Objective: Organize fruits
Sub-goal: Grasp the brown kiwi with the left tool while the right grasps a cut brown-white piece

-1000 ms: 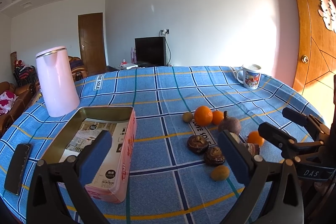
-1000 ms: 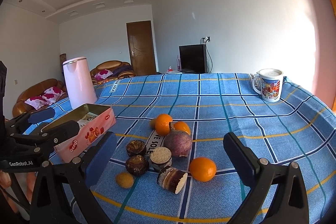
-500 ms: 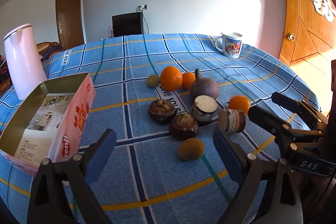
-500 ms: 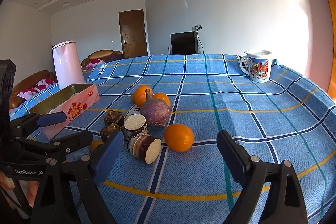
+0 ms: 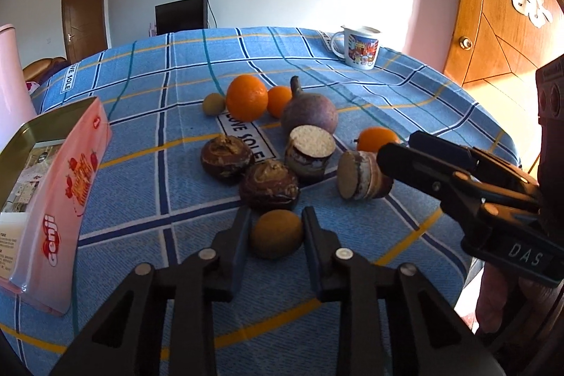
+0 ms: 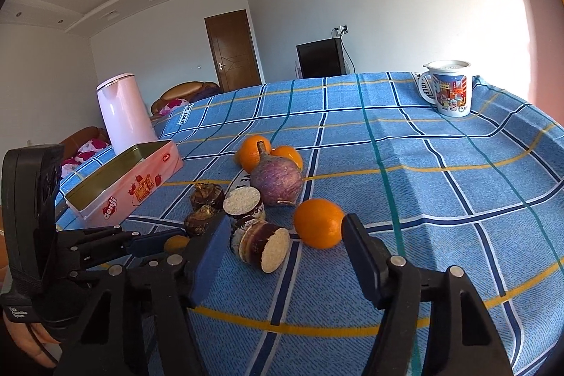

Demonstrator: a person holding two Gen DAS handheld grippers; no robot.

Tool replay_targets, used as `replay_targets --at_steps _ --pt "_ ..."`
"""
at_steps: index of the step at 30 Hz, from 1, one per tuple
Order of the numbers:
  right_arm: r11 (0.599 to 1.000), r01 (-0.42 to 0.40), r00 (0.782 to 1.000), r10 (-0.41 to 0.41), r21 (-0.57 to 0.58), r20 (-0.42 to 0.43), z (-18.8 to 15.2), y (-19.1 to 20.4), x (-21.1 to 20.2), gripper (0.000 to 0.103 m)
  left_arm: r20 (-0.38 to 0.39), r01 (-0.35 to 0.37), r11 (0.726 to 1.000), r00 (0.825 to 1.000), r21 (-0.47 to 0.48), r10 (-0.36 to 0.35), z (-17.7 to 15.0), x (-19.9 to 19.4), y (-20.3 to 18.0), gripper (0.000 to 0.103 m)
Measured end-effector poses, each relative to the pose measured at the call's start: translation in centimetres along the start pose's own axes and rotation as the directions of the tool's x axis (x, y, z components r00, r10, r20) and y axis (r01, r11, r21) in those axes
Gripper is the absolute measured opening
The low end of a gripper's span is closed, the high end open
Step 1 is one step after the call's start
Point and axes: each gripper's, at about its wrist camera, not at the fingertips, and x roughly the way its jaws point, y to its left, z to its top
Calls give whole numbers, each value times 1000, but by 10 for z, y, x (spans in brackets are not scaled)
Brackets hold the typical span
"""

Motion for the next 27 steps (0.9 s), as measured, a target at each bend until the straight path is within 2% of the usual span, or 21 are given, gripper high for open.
replay_targets --at_steps 3,5,7,11,13,27 --pt "999 -12 1000 11 -47 -28 0 14 7 62 19 -13 1000 1000 -18 14 0 -6 10 31" --pt "997 2 998 -6 -75 -57 -2 21 14 54 45 -41 999 998 -16 42 1 -11 14 31" --pt "997 6 997 -12 -77 -81 -3 23 19 53 65 -61 998 996 -14 61 3 -14 17 31" --pt "996 37 992 -46 -84 -116 -4 23 28 51 74 -59 998 995 -13 59 3 -14 19 31" --pt "995 42 989 -54 -89 -136 -5 21 33 44 81 -56 998 995 -13 57 2 -16 20 31" --pt "990 -7 999 -1 -139 -54 3 35 20 44 170 -109 994 979 -22 112 9 -37 29 31"
